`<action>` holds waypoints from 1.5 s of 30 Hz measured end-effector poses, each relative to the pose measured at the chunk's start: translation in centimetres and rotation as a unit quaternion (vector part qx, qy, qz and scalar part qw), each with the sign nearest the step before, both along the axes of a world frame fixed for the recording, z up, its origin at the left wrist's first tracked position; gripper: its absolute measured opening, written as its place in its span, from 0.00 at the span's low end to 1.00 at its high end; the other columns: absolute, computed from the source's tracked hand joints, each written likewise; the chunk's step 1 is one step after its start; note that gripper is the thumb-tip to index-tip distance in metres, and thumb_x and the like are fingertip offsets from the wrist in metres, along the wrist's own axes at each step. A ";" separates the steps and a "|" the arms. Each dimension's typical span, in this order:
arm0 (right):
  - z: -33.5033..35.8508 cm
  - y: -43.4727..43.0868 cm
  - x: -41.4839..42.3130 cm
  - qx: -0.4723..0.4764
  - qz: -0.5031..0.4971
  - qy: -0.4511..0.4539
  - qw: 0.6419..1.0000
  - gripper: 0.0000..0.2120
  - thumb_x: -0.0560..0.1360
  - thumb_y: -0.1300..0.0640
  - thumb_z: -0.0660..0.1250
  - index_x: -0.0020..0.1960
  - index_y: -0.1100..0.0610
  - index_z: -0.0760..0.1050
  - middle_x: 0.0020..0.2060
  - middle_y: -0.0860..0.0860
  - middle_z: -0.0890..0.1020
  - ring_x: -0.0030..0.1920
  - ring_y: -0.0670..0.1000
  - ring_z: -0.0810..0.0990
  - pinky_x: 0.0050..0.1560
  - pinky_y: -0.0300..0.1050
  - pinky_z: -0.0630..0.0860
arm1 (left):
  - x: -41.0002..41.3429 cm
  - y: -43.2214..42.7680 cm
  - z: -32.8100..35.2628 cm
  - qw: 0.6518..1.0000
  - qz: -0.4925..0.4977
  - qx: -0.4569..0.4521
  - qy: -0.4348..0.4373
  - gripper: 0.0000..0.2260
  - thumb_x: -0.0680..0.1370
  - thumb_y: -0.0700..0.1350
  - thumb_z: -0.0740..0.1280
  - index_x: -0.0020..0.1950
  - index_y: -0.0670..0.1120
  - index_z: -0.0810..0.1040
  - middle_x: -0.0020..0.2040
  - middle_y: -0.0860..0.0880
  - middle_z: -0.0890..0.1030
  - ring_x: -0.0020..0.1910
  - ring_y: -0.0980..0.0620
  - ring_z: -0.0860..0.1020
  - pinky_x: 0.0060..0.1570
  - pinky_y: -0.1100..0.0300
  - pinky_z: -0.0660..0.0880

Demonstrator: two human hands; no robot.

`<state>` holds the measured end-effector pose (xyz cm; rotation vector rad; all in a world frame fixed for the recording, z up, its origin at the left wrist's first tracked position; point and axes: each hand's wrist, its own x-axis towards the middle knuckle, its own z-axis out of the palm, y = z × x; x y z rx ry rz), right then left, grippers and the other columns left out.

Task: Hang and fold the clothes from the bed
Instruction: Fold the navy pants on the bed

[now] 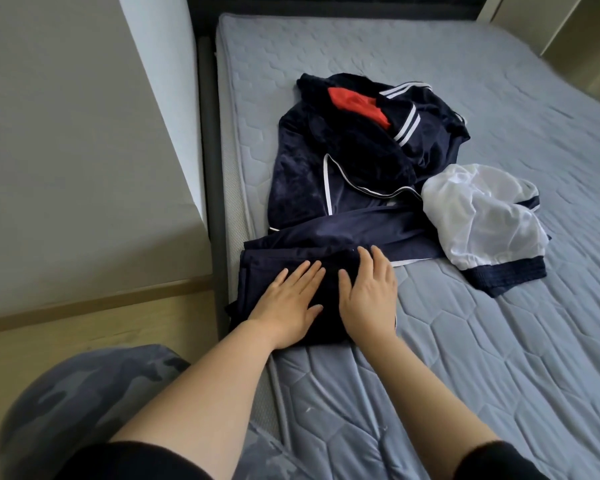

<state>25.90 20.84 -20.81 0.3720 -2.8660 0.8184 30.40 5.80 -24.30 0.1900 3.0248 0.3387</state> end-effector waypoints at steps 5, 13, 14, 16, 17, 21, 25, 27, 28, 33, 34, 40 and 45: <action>-2.4 0.0 -1.5 -0.137 -0.115 -0.146 0.973 0.33 0.73 0.40 0.64 0.72 0.54 0.59 0.67 0.52 0.71 0.63 0.53 0.72 0.57 0.49 0.71 | -0.1 0.0 -0.3 1.000 0.010 -0.003 0.027 0.28 0.82 0.55 0.49 0.78 0.50 0.43 0.79 0.54 0.43 0.76 0.56 0.38 0.73 0.55 0.37; -2.8 0.3 -2.8 -0.183 -0.194 -0.277 0.923 0.30 0.66 0.33 0.66 0.52 0.56 0.65 0.40 0.46 0.76 0.42 0.51 0.75 0.42 0.46 0.70 | -0.5 0.1 -0.3 0.999 0.018 -0.024 0.025 0.28 0.81 0.56 0.50 0.78 0.51 0.43 0.79 0.53 0.43 0.77 0.54 0.39 0.73 0.53 0.37; -2.8 0.4 -2.8 -0.184 -0.195 -0.286 0.920 0.31 0.66 0.33 0.67 0.53 0.57 0.65 0.40 0.46 0.75 0.41 0.50 0.75 0.41 0.45 0.69 | -0.5 0.2 -0.2 0.999 0.021 -0.029 0.024 0.28 0.81 0.57 0.49 0.78 0.52 0.43 0.79 0.53 0.43 0.77 0.54 0.39 0.73 0.52 0.37; -2.6 0.6 -2.9 -0.175 -0.198 -0.304 0.915 0.33 0.65 0.31 0.66 0.53 0.57 0.64 0.37 0.44 0.72 0.36 0.46 0.72 0.35 0.42 0.66 | -0.4 0.3 -0.1 0.998 0.032 -0.039 0.023 0.29 0.80 0.60 0.48 0.78 0.53 0.42 0.79 0.53 0.42 0.77 0.53 0.38 0.72 0.49 0.35; -2.5 0.7 -2.9 -0.170 -0.202 -0.313 0.912 0.34 0.64 0.30 0.66 0.53 0.57 0.64 0.36 0.44 0.71 0.35 0.45 0.70 0.33 0.41 0.64 | -0.4 0.4 0.0 0.998 0.041 -0.044 0.021 0.29 0.80 0.61 0.47 0.78 0.55 0.42 0.79 0.53 0.42 0.77 0.52 0.38 0.72 0.48 0.35; -2.3 0.8 -2.7 -0.167 -0.213 -0.337 0.902 0.39 0.61 0.27 0.65 0.53 0.60 0.68 0.38 0.47 0.75 0.36 0.45 0.73 0.31 0.40 0.65 | -0.2 0.7 0.3 0.995 0.073 -0.061 0.016 0.29 0.80 0.62 0.47 0.77 0.57 0.41 0.79 0.52 0.42 0.77 0.50 0.37 0.71 0.43 0.35; -2.6 0.9 -1.9 -0.177 -0.219 -0.313 0.907 0.37 0.60 0.27 0.65 0.52 0.59 0.72 0.43 0.50 0.79 0.41 0.50 0.77 0.41 0.46 0.70 | -0.1 1.0 0.4 0.995 0.072 -0.065 0.012 0.29 0.80 0.62 0.47 0.78 0.57 0.42 0.79 0.52 0.42 0.77 0.50 0.37 0.71 0.42 0.35; -2.5 0.8 -1.7 -0.184 -0.218 -0.300 0.910 0.34 0.62 0.29 0.66 0.50 0.58 0.74 0.42 0.50 0.79 0.41 0.50 0.77 0.42 0.46 0.70 | 0.0 0.9 0.5 0.995 0.067 -0.066 0.012 0.29 0.80 0.62 0.46 0.77 0.56 0.41 0.79 0.51 0.41 0.77 0.49 0.37 0.71 0.42 0.36; -2.4 0.7 -1.5 -0.191 -0.217 -0.288 0.913 0.32 0.62 0.29 0.66 0.48 0.57 0.75 0.41 0.49 0.80 0.41 0.49 0.78 0.41 0.46 0.71 | 0.1 0.8 0.6 0.996 0.062 -0.066 0.011 0.29 0.80 0.62 0.46 0.77 0.56 0.41 0.79 0.51 0.41 0.77 0.49 0.37 0.71 0.42 0.36; -1.0 0.0 -0.3 -0.233 -0.212 -0.206 0.926 0.21 0.64 0.34 0.67 0.44 0.50 0.73 0.39 0.44 0.79 0.40 0.44 0.78 0.39 0.43 0.72 | 0.5 0.1 1.4 0.997 0.059 -0.045 0.015 0.27 0.81 0.59 0.46 0.77 0.57 0.38 0.78 0.52 0.39 0.76 0.50 0.36 0.71 0.42 0.35; -0.5 -0.2 -0.3 -0.241 -0.206 -0.204 0.926 0.20 0.63 0.34 0.68 0.45 0.49 0.73 0.39 0.43 0.79 0.40 0.43 0.78 0.38 0.42 0.71 | 0.6 0.0 1.6 0.997 0.065 -0.034 0.017 0.27 0.82 0.58 0.46 0.77 0.57 0.38 0.78 0.53 0.39 0.76 0.50 0.36 0.71 0.43 0.35; 3.5 -1.6 -1.2 -0.120 -0.174 -0.147 0.966 0.26 0.63 0.31 0.66 0.44 0.52 0.68 0.35 0.44 0.75 0.37 0.50 0.74 0.33 0.45 0.67 | 0.6 -0.3 2.5 0.992 0.120 0.032 0.033 0.25 0.82 0.56 0.44 0.77 0.57 0.38 0.78 0.54 0.39 0.76 0.52 0.36 0.72 0.43 0.38; 5.8 -2.5 -0.6 -0.044 -0.143 -0.101 0.984 0.25 0.67 0.34 0.67 0.44 0.54 0.64 0.35 0.47 0.73 0.38 0.53 0.71 0.37 0.46 0.66 | 1.2 -0.1 2.6 0.978 0.175 0.114 0.024 0.24 0.82 0.56 0.44 0.77 0.58 0.39 0.78 0.54 0.40 0.76 0.52 0.37 0.72 0.43 0.40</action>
